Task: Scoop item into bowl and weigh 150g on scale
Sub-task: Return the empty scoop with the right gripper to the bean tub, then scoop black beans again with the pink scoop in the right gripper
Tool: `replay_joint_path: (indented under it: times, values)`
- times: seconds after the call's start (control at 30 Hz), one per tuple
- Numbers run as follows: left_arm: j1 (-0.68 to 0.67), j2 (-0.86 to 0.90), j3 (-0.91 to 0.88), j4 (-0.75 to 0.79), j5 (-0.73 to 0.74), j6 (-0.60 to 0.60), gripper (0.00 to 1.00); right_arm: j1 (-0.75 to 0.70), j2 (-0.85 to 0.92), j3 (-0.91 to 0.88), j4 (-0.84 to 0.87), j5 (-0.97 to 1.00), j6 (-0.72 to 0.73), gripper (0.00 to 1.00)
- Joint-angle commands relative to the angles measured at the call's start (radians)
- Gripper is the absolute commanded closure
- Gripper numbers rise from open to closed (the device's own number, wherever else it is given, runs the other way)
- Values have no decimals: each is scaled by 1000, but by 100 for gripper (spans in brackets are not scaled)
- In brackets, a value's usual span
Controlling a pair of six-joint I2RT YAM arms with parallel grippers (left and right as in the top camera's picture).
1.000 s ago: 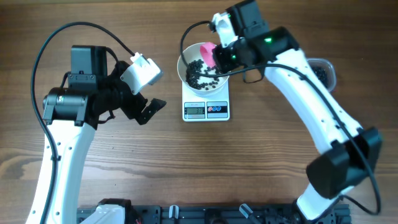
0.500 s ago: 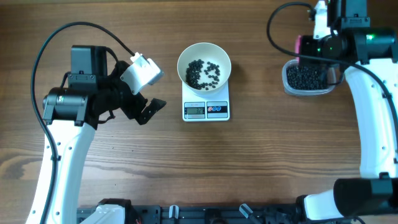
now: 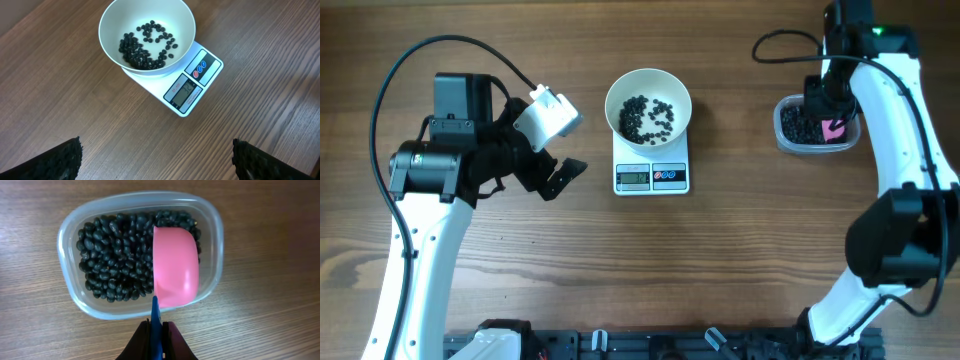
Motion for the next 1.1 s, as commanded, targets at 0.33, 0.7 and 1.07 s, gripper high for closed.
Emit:
replay_joint_path:
  times: [0.33,0.7,1.07]
  values:
    - [2,5,-11,3,4,-6,0,-128,76,8,8,-477,-169,96]
    - [2,5,-11,3,5,-6,0,-244,76,8,-28,-651,-220,96]
    - [2,5,-11,3,4,-6,0,-285,87,7,-40,-756,-266,96]
